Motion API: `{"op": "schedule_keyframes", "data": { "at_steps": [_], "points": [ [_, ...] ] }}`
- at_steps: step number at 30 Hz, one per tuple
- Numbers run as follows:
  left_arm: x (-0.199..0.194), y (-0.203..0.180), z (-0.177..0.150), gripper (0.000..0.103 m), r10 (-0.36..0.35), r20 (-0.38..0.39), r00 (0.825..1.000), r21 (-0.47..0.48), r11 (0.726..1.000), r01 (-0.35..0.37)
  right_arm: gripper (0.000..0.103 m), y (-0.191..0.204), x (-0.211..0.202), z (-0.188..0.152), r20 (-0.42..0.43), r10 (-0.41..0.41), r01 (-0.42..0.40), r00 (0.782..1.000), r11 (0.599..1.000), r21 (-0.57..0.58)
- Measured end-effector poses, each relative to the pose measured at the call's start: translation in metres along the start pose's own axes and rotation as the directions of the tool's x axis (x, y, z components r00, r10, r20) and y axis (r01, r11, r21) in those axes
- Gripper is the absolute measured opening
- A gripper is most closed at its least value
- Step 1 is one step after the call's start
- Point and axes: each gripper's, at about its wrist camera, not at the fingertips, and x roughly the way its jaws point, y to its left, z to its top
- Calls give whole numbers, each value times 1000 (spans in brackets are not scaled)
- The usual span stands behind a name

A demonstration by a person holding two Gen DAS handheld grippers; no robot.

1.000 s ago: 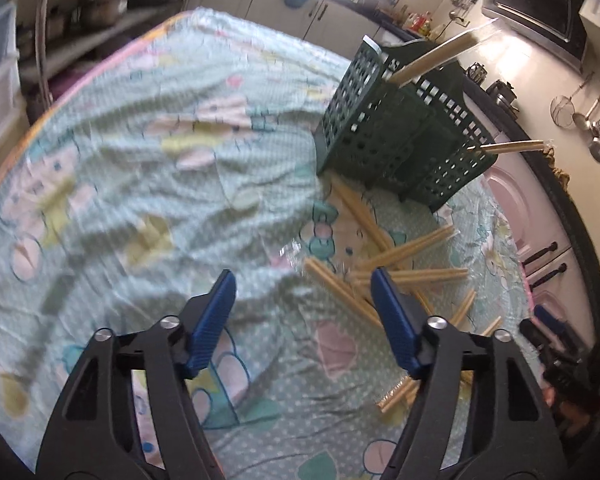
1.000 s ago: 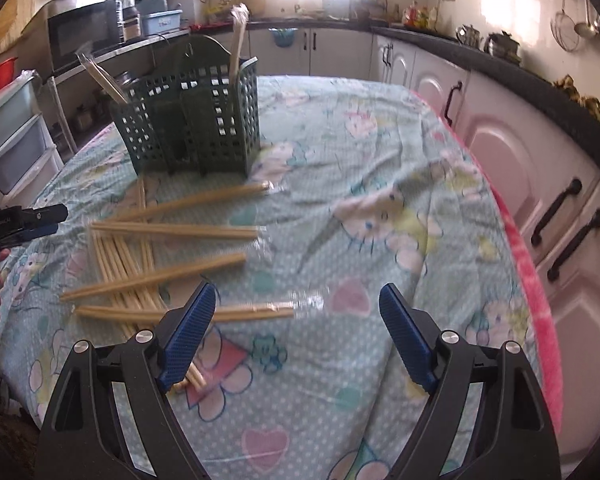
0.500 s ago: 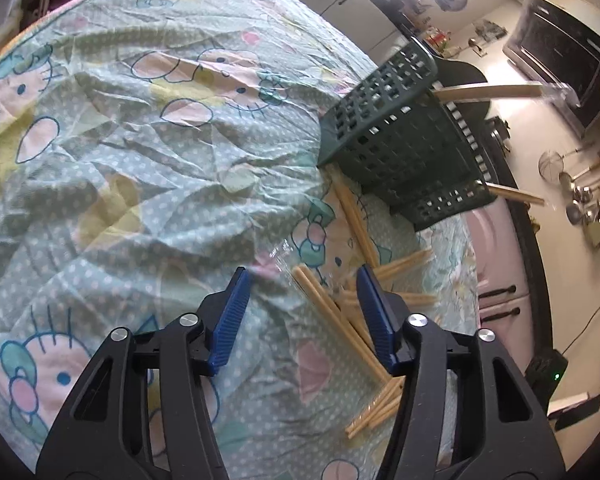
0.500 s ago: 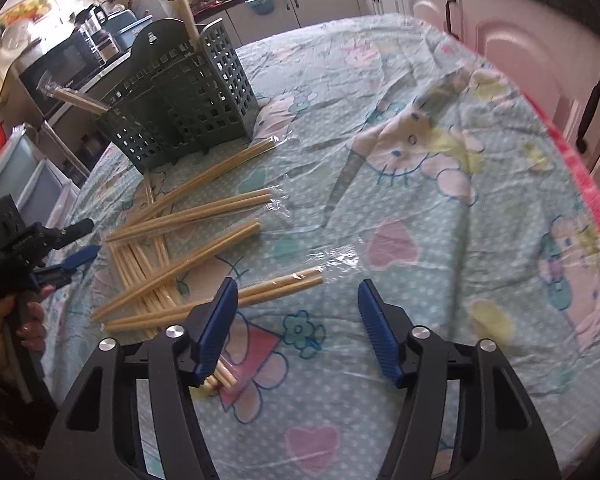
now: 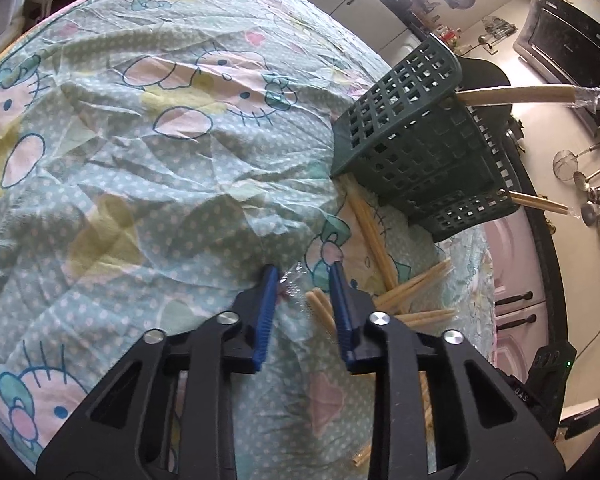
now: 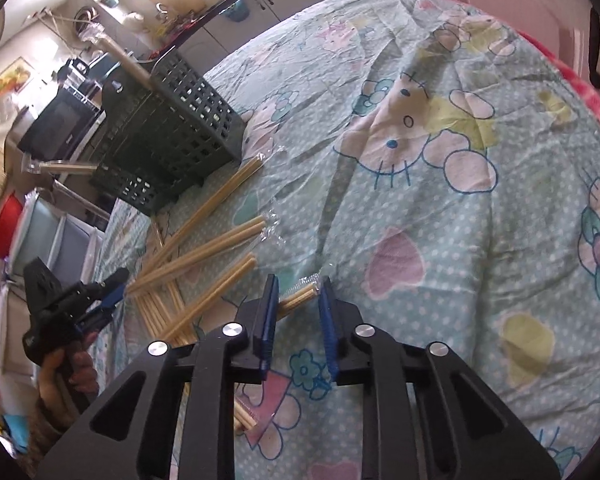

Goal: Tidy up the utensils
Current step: 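Close the left tool on a chopstick while the right tool grasps another chopstick, then carry the left tool's chopstick over the basket while the right tool carries its chopstick there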

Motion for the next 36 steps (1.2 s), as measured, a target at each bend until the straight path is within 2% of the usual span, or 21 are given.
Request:
{"op": "schedule_keyframes", "data": {
  "at_steps": [2,7,16,26,36],
  "points": [
    [1,2,1,9,7,3,1000,0,1000,-7,14,-2,-1,1,7,9,-9,1000,1000,1],
    [3,6,0,1,-18,8,1000,8,1000,18,11,3,-4,6,13,11,-10,1000,1000,-22],
    [-7,12,2,0,-69,18,997,12,998,69,10,38,-15,16,58,13,-5,998,990,-142],
    [-57,16,17,0,-75,130,989,46,997,69,8,87,-32,26,129,40,3,991,949,-315],
    [-114,1,27,0,-96,245,965,121,990,68,6,135,-54,31,202,67,36,977,884,-467]
  ]
}}
